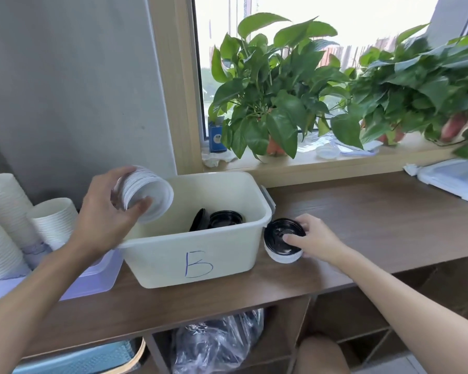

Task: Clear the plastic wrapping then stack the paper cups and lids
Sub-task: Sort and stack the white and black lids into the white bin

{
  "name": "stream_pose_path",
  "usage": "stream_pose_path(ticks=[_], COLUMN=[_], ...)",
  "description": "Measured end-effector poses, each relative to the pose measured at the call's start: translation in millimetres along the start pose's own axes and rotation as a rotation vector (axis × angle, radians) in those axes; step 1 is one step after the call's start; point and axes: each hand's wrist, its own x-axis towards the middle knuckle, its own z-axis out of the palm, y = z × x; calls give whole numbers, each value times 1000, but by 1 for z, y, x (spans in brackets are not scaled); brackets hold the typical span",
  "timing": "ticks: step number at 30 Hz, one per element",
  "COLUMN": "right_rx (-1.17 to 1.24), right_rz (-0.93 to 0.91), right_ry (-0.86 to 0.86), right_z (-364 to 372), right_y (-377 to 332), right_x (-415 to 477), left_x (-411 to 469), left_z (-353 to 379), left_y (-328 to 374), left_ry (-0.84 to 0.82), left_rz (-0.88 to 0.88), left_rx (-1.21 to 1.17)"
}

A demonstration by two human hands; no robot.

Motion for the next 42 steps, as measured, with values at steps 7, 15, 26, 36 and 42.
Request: stream_pose_path(ticks=[7, 15, 26, 36, 42], right_rx=[-138, -74, -281, -523, -524], right_rz=[-98, -505, -598, -559, -540], right_ry=[88, 263, -544, -901, -895], right_z=[-2, -10, 117, 178, 181], right_y=[-3, -77, -171, -163, -159], right_x=[0, -3, 40, 59, 61], left_x=[-1, 1, 18, 22, 22], left_z=[-1, -1, -12, -3, -1], left_y=[5, 0, -15, -28, -30], left_ry=[-16, 56, 153, 122, 123], left_rz=[28, 18, -30, 7, 27], left_rx=[11, -18, -250, -227, -208])
